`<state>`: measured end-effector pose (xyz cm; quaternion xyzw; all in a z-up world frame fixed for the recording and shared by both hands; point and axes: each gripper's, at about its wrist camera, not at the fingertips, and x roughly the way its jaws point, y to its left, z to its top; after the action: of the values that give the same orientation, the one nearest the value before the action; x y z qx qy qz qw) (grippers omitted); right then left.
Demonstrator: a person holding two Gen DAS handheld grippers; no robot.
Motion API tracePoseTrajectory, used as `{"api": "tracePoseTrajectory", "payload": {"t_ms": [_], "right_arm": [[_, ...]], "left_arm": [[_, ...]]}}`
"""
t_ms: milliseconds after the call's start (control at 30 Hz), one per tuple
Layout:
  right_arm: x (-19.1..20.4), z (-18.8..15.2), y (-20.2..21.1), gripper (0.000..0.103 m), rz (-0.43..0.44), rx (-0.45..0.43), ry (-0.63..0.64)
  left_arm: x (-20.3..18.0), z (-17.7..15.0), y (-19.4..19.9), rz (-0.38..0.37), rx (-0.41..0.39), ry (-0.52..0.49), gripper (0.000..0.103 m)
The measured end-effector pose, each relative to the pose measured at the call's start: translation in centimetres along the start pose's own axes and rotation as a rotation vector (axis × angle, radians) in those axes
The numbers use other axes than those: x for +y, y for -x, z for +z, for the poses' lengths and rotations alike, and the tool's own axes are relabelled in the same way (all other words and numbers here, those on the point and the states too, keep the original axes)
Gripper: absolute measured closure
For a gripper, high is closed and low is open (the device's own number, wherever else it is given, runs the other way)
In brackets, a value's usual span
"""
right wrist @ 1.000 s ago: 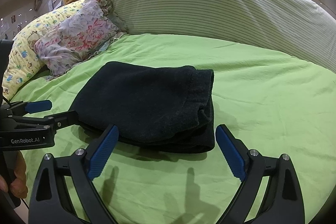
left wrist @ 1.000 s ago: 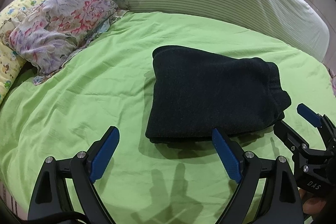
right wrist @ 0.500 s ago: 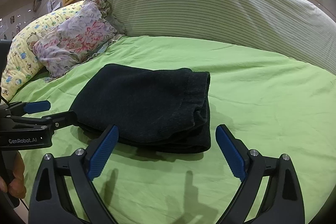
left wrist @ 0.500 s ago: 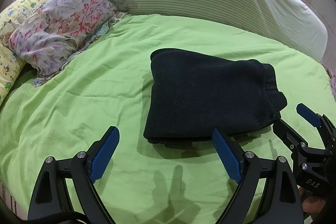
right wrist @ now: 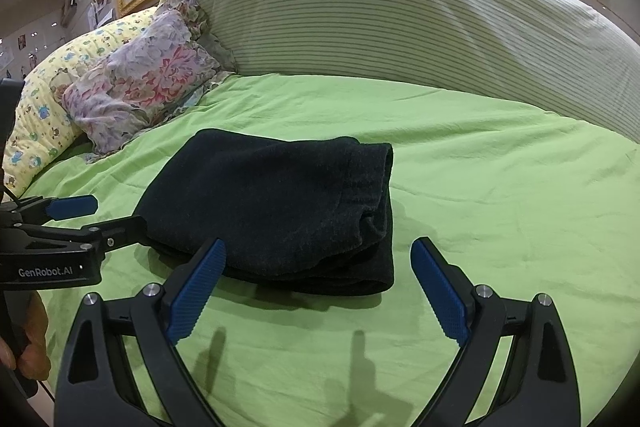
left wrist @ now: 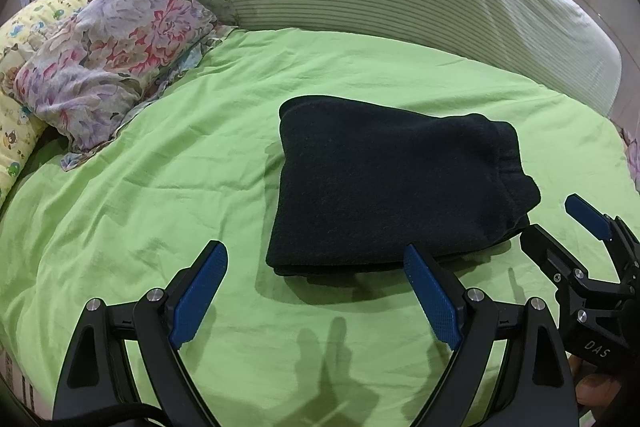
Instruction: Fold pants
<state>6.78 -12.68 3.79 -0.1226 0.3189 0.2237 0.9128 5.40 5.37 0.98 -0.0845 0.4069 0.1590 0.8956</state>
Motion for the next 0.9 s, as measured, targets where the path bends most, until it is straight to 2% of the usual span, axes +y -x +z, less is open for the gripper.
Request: {"api": "tracePoseTrajectory", "payload": {"t_ms": [467,900], "right_arm": [[-0.5,1.1,0.5,0.009,-0.011,-0.016,-0.024],[-1.1,1.1,-0.4,0.008,0.003,0.039,-0.059]], "left_arm": [[0.2,0.9,0.8,-0.027,-0.008,0.030,0.013],[-0.3,1.3,0.2,-0.029,0.010,-0.003,0.013]]}}
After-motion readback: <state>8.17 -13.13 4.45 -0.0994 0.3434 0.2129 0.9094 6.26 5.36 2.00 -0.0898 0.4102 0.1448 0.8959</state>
